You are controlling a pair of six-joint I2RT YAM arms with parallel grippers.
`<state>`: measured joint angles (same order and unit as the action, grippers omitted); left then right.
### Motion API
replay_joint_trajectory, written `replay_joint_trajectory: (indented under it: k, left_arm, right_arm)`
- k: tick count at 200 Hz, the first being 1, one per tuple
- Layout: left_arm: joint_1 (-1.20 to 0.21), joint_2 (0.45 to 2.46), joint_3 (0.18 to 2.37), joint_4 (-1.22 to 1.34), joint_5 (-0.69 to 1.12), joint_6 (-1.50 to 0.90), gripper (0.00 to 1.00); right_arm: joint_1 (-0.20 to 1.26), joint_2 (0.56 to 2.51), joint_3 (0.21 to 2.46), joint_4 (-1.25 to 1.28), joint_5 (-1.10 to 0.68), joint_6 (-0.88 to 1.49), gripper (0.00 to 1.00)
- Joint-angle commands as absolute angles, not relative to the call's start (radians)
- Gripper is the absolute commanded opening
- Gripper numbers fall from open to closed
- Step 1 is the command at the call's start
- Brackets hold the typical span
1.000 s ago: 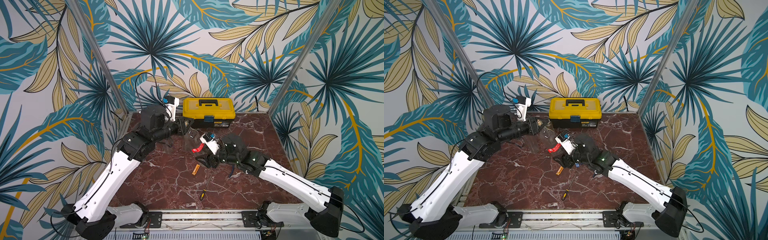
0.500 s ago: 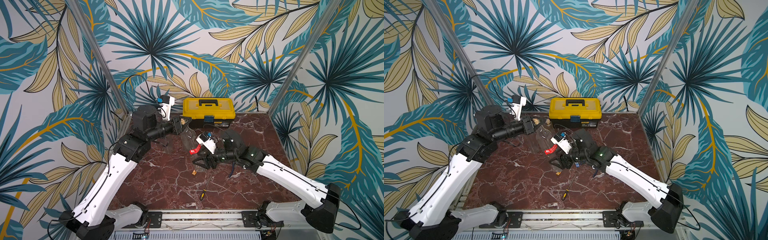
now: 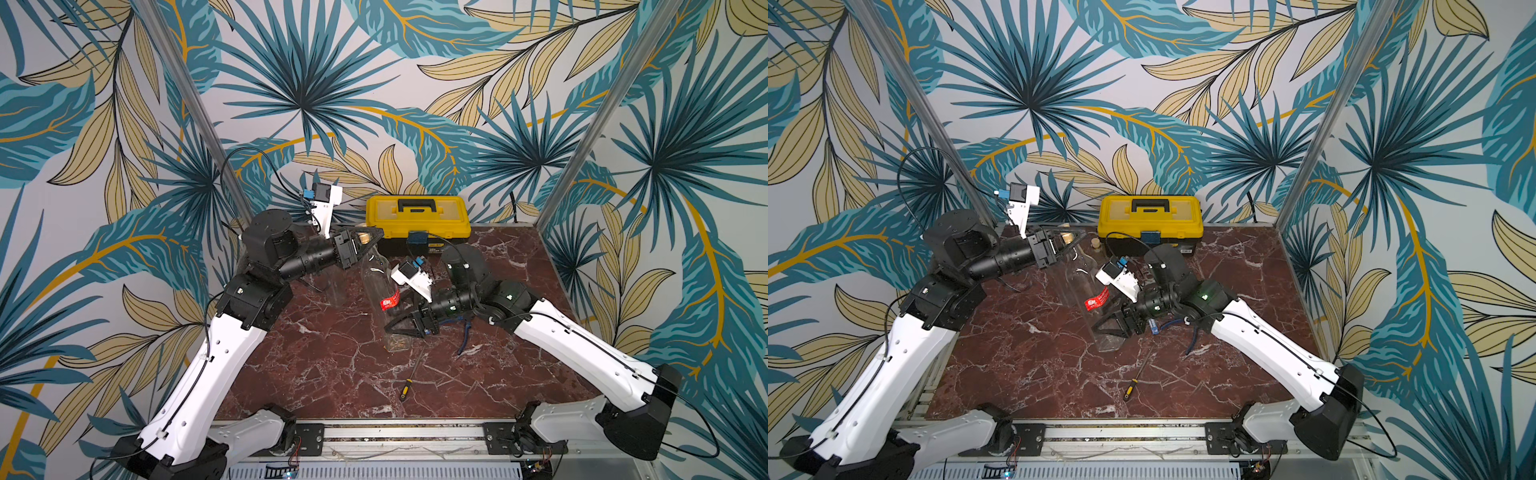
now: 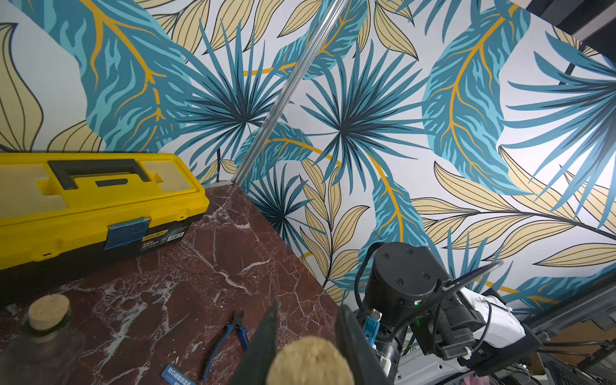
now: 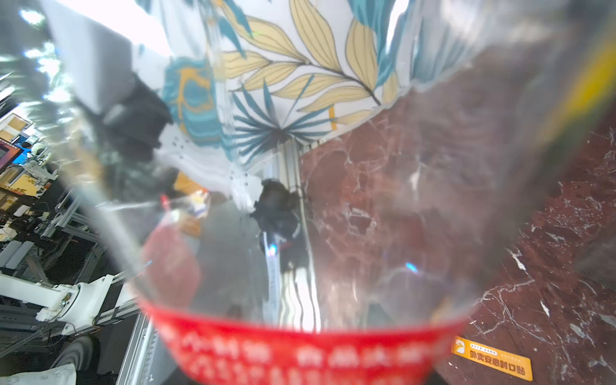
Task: Remove the label from the bottle
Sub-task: Pick up the bottle from the center of the board.
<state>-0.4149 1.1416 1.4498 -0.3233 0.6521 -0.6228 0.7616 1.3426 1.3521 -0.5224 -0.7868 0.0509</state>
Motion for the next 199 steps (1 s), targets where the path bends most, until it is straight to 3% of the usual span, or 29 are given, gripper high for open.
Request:
replay_joint_trajectory:
  k: [1, 22, 33, 46, 58, 74, 112, 199]
  left_arm:
    - [-0.438, 1.123, 1.429, -0.285, 0.825, -0.638, 0.19]
    - [-0.434, 1.124, 1.424, -0.285, 0.827, -0.641, 0.00]
    - [-0.433, 1.123, 1.418, -0.285, 0.825, -0.640, 0.00]
    - [-0.429, 1.117, 1.408, -0.285, 0.814, -0.641, 0.00]
    - [-0.424, 1.109, 1.394, -0.285, 0.793, -0.641, 0.00]
    - [-0.409, 1.093, 1.363, -0.292, 0.747, -0.647, 0.00]
    - [-0.399, 1.061, 1.323, -0.400, 0.584, -0.613, 0.00]
    - [-0.399, 0.946, 1.071, -0.521, 0.159, -0.681, 0.00]
  right_arm:
    - [0.755, 1.367, 1.380, -0.488, -0.864, 0.077, 0.00]
    - [0.749, 1.373, 1.381, -0.485, -0.858, 0.081, 0.00]
    - [0.746, 1.376, 1.381, -0.480, -0.852, 0.087, 0.01]
    - [0.742, 1.382, 1.381, -0.479, -0.838, 0.088, 0.17]
    - [0.741, 1.390, 1.383, -0.487, -0.813, 0.087, 0.40]
    - [0.741, 1.403, 1.386, -0.516, -0.788, 0.077, 0.61]
    - [0.742, 1.404, 1.377, -0.597, -0.695, 0.047, 0.99]
    - [0.741, 1.429, 1.325, -0.604, -0.528, 0.105, 0.97]
